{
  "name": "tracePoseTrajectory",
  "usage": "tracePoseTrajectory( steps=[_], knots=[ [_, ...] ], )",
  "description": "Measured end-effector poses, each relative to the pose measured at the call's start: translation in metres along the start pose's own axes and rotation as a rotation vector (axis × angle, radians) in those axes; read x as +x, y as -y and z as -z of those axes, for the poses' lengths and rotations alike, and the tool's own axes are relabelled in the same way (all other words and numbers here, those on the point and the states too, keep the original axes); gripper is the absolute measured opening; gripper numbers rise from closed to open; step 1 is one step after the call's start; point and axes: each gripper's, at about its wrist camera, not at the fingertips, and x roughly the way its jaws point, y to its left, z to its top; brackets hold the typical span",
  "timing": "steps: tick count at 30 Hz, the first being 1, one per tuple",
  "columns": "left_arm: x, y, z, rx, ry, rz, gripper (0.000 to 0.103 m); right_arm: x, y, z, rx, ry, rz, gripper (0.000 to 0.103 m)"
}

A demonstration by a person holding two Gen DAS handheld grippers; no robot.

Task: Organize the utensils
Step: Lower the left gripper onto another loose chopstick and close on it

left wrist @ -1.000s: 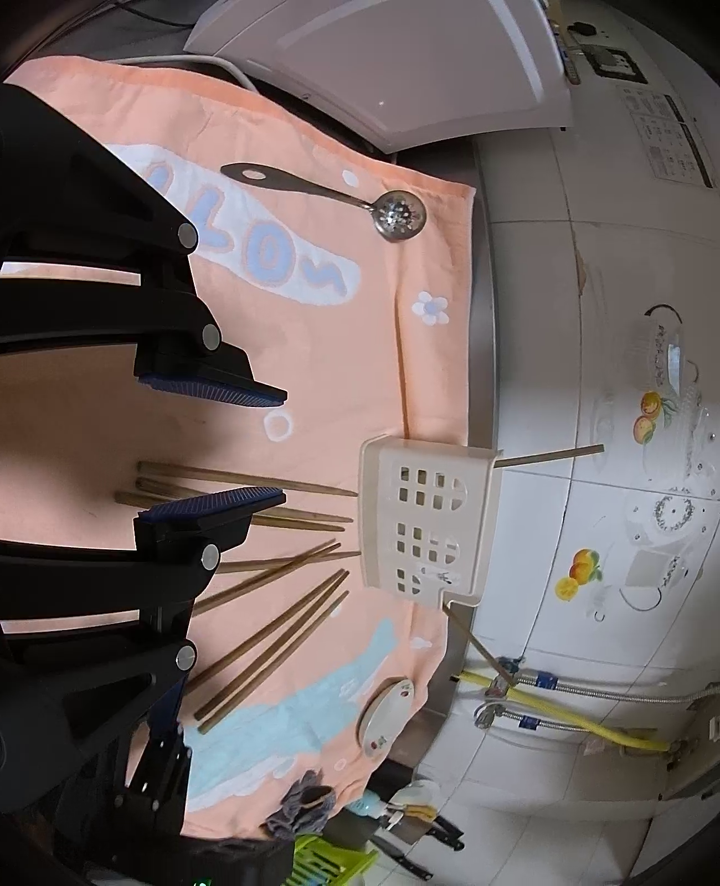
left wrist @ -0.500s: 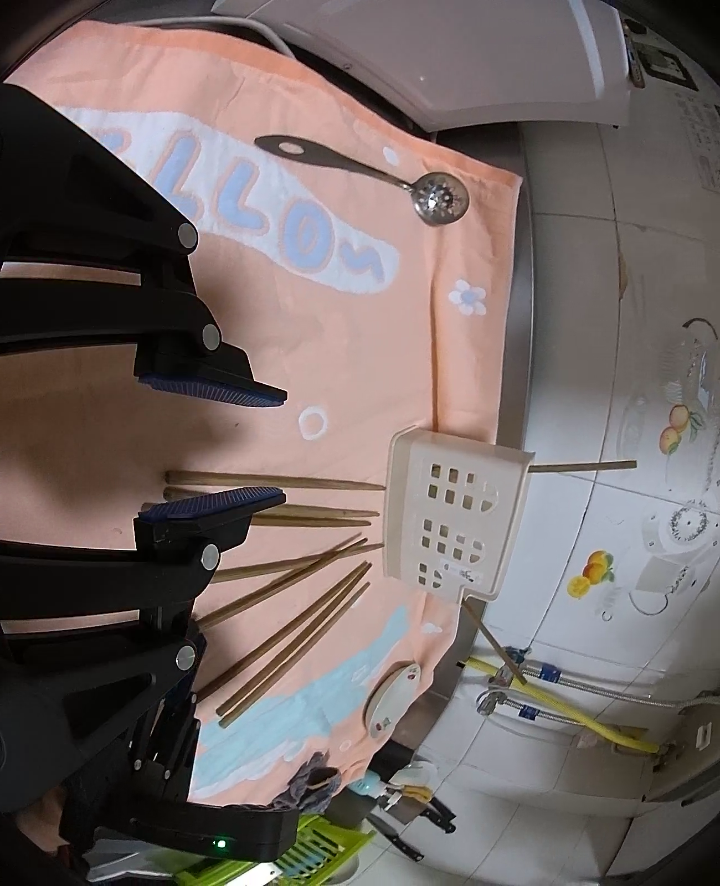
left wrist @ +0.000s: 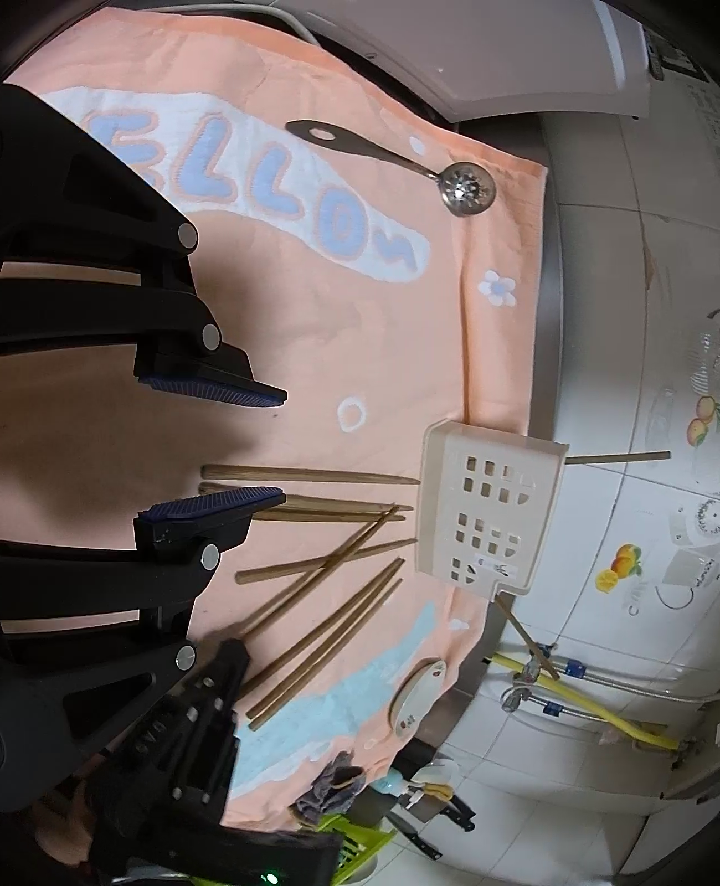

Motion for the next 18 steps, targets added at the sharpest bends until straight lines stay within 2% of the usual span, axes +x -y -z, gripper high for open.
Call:
tracePoseTrajectory(
  steps=[14, 18],
  knots=[
    [0.034, 0.02, -0.003, 0.029, -0.092, -0.013, 0.03, -0.043, 0.016, -0.03, -0.064, 0.125, -0.077, 0.006],
    [0.048, 0.023, -0.005, 0.035, -0.124, -0.028, 0.022, -0.051, 0.022, -0.041, -0.073, 0.15, -0.097, 0.007]
  ],
)
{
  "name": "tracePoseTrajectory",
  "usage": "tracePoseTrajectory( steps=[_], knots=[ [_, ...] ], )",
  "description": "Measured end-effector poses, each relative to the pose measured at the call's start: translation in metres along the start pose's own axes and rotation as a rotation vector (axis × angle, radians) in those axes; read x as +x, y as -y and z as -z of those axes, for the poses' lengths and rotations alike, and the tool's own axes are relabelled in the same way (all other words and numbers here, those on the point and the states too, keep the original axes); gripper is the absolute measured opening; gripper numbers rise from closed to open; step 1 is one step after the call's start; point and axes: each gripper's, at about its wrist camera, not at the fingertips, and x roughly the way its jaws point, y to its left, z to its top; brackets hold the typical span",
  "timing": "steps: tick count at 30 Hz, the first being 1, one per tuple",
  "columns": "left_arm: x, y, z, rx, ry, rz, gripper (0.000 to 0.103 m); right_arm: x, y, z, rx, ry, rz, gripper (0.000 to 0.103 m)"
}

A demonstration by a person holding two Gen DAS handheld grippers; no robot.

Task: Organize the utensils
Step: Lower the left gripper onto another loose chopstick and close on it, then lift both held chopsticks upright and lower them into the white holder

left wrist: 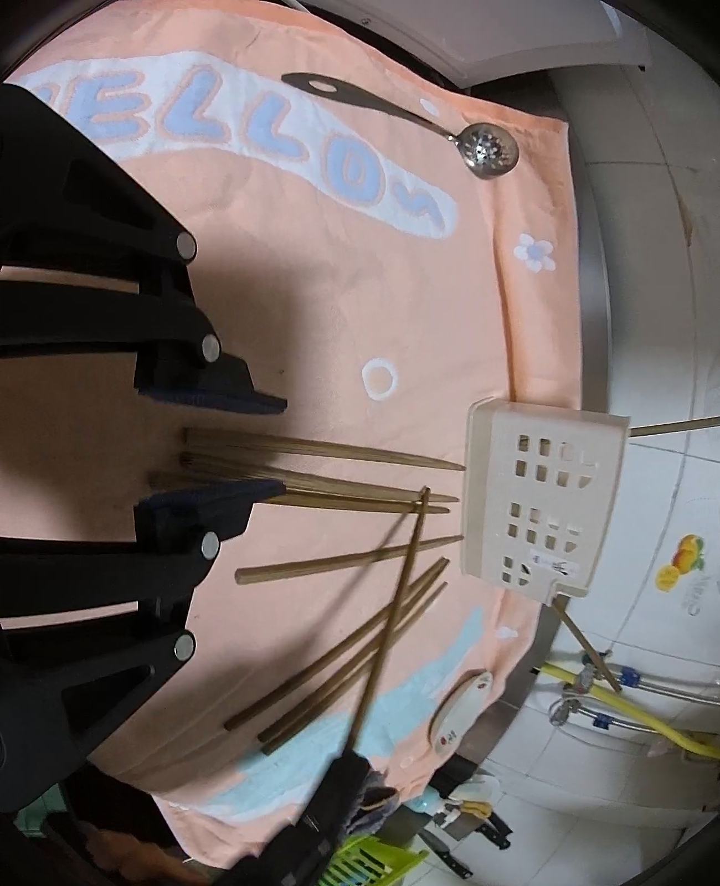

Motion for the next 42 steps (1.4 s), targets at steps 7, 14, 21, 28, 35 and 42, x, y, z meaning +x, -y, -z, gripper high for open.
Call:
tracePoseTrajectory(
  steps=[7, 14, 21, 28, 35, 42],
  knots=[
    [0.017, 0.003, -0.004, -0.007, -0.035, -0.014, 0.015, -0.005, 0.008, -0.015, -0.021, 0.017, -0.022, 0.007],
    [0.025, 0.003, -0.005, -0.012, -0.055, -0.031, 0.011, -0.009, 0.012, -0.027, -0.042, 0.042, -0.036, 0.007],
    [0.032, 0.001, -0.006, -0.022, -0.082, -0.037, 0.01, -0.008, 0.012, -0.032, -0.052, 0.05, -0.052, 0.007],
    [0.034, 0.006, -0.007, -0.009, -0.077, -0.076, 0.007, -0.006, 0.016, -0.038, -0.056, 0.049, -0.064, 0.007],
    [0.014, 0.012, -0.018, -0.002, -0.025, -0.061, 0.005, -0.012, 0.021, -0.055, -0.075, 0.062, -0.079, 0.007],
    [-0.018, 0.014, -0.047, 0.004, 0.077, -0.031, 0.005, -0.018, 0.029, -0.091, -0.077, 0.077, -0.122, 0.007]
  ],
)
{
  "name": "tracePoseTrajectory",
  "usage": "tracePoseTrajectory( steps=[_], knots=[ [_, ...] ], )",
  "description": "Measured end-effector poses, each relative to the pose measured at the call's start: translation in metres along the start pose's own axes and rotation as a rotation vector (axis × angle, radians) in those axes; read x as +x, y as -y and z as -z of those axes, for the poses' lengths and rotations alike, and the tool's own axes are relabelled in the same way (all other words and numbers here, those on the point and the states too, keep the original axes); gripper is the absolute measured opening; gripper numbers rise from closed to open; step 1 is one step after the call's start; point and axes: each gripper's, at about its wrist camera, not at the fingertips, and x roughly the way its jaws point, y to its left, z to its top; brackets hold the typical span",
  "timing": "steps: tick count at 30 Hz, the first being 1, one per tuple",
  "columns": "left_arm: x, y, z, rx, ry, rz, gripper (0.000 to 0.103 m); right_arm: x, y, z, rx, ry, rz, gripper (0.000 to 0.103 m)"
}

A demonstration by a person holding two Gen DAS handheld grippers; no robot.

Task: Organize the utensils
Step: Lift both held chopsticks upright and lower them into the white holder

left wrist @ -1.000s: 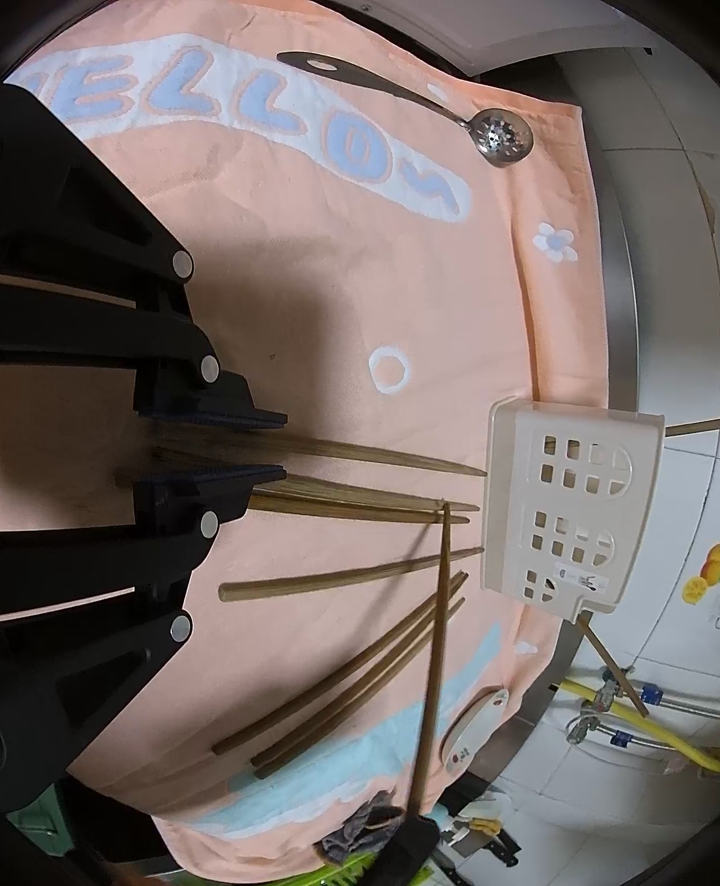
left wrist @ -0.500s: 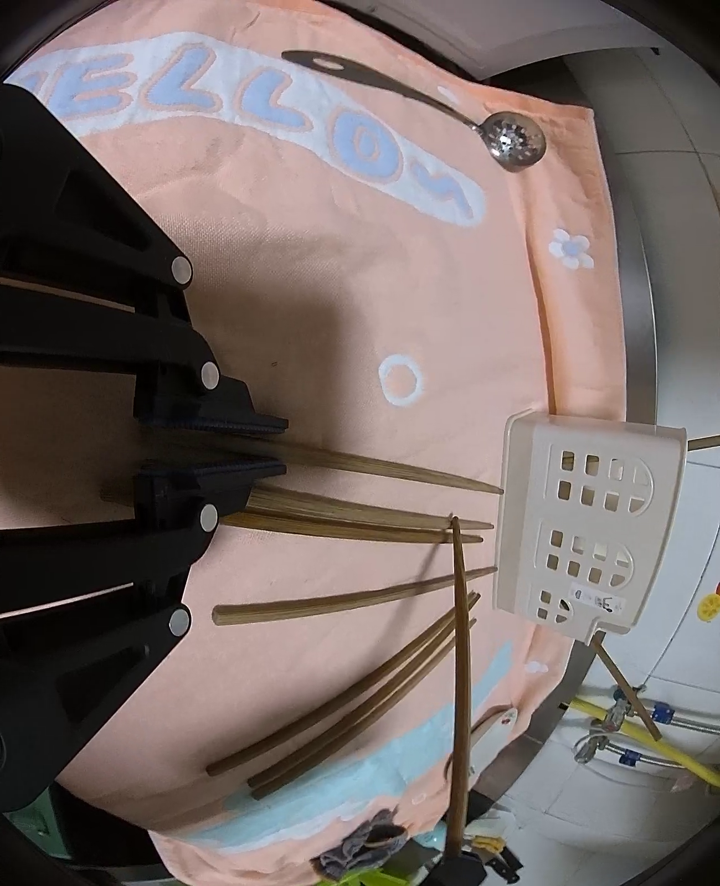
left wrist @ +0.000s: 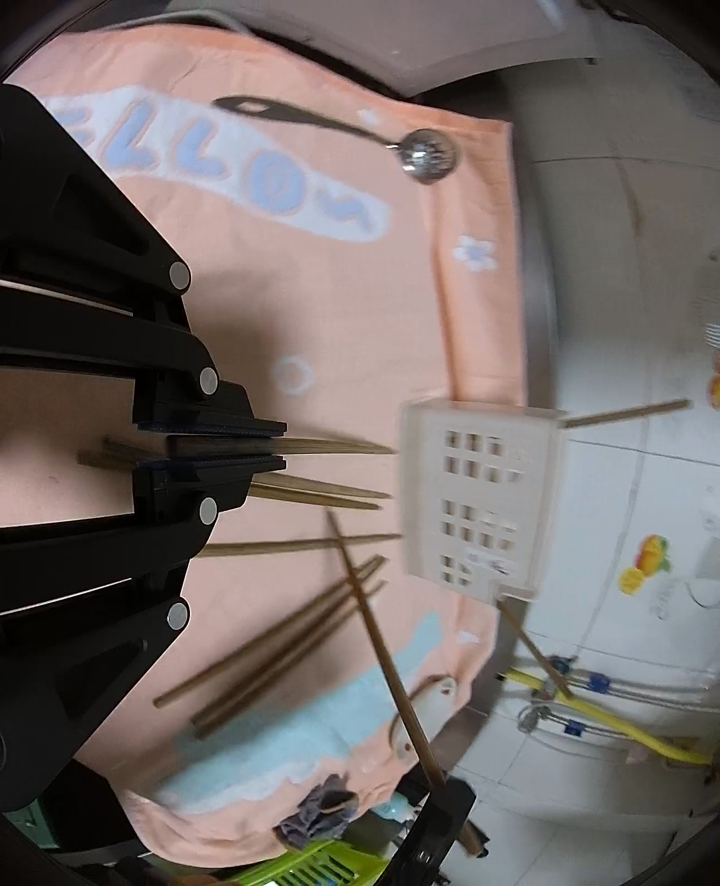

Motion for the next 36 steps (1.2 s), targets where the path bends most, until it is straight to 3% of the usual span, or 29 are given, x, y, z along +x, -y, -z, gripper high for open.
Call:
tracePoseTrajectory(
  steps=[10, 26, 36],
  knots=[
    [-0.019, 0.012, -0.042, 0.066, 0.083, 0.014, 0.005, 0.005, 0.008, -0.043, -0.034, -0.01, -0.024, 0.007],
    [-0.051, 0.037, -0.124, 0.177, 0.201, 0.029, 0.005, -0.017, 0.04, -0.146, -0.127, 0.038, 0.073, 0.007],
    [-0.086, 0.063, -0.19, 0.234, 0.378, -0.005, 0.005, 0.015, 0.062, -0.154, -0.128, -0.018, 0.137, 0.007]
  ],
)
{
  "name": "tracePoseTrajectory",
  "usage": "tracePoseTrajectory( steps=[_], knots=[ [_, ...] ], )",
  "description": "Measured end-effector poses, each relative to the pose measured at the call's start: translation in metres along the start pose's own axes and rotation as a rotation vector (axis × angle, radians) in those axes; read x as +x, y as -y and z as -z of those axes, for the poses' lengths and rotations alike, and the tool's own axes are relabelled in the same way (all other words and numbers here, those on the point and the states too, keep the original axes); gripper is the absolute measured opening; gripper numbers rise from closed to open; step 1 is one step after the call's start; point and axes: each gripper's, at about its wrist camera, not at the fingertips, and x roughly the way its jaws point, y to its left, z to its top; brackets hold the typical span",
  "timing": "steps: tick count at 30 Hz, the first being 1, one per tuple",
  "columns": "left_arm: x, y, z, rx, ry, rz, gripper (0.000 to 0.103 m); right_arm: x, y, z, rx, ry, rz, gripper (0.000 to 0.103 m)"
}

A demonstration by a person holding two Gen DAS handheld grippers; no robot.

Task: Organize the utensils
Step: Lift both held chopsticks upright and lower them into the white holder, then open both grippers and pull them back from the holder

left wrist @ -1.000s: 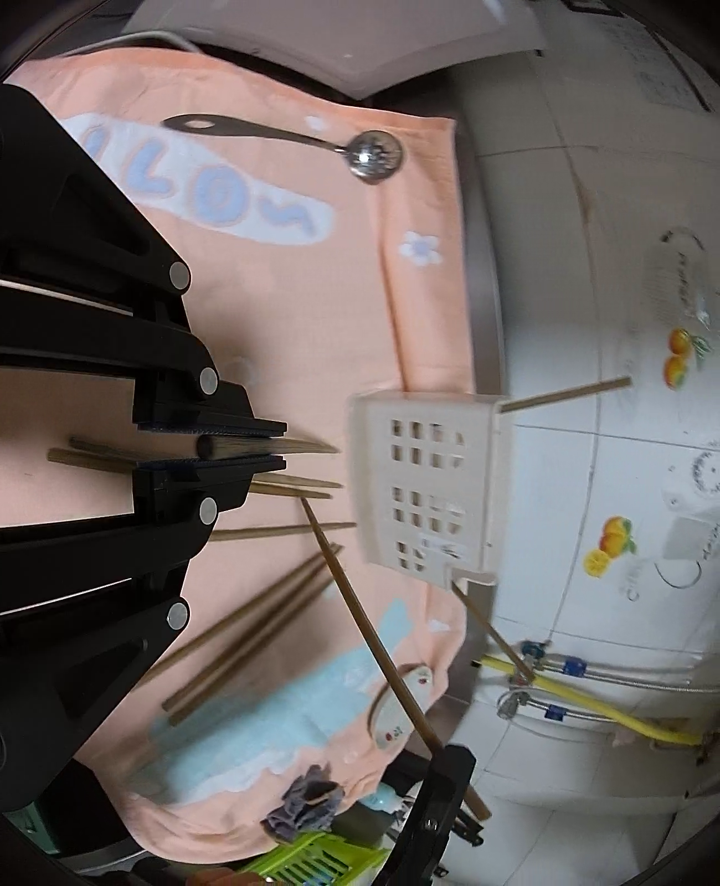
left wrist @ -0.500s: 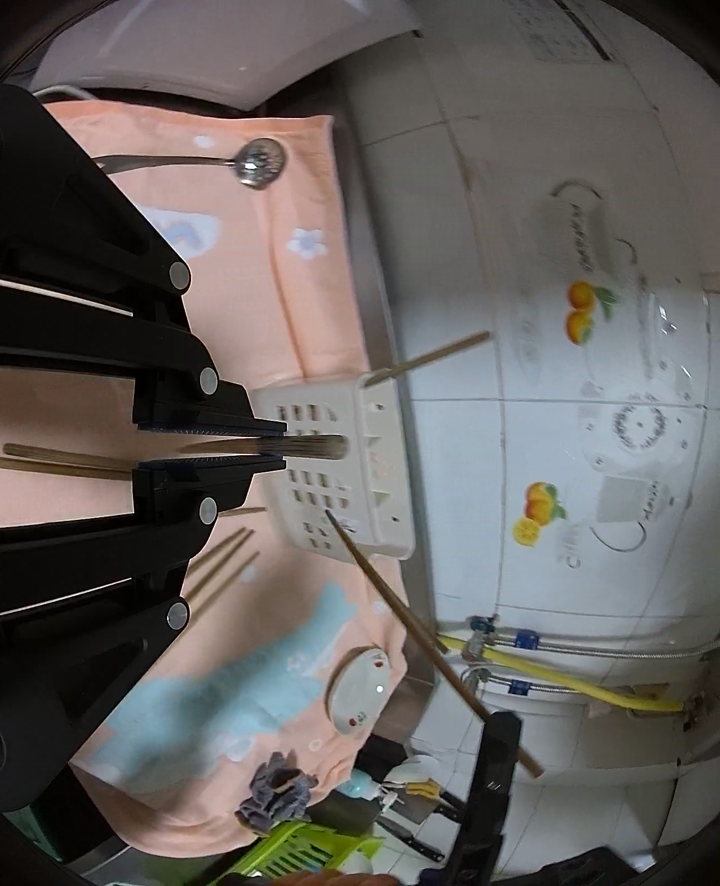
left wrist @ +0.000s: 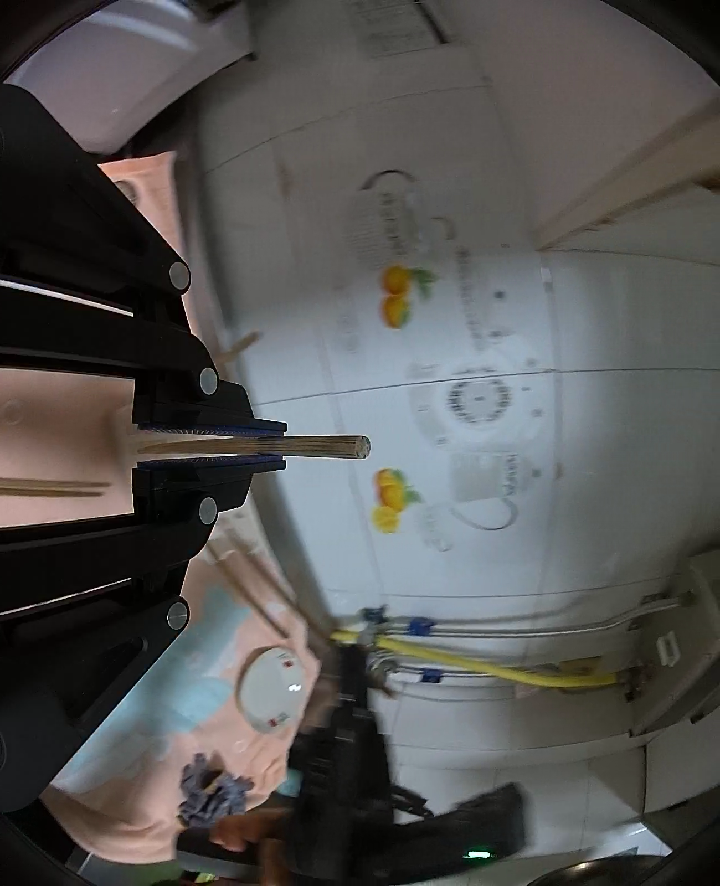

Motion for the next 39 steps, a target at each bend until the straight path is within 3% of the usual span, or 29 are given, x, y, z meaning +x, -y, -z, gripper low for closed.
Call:
tracePoseTrajectory(
  steps=[8, 22, 30, 39],
  knots=[
    [0.025, 0.0, -0.024, 0.022, 0.055, -0.068, 0.005, 0.03, 0.006, 0.009, -0.008, -0.067, 0.007, 0.006],
    [0.09, -0.03, 0.015, -0.08, -0.119, -0.044, 0.006, 0.063, 0.007, 0.022, -0.011, -0.139, -0.002, 0.007],
    [0.091, -0.032, 0.022, -0.08, -0.134, -0.047, 0.008, 0.069, 0.006, 0.026, 0.004, -0.141, -0.009, 0.007],
    [0.069, -0.029, 0.023, -0.074, -0.112, -0.064, 0.02, 0.046, 0.009, 0.026, 0.023, -0.082, -0.001, 0.019]
  ],
)
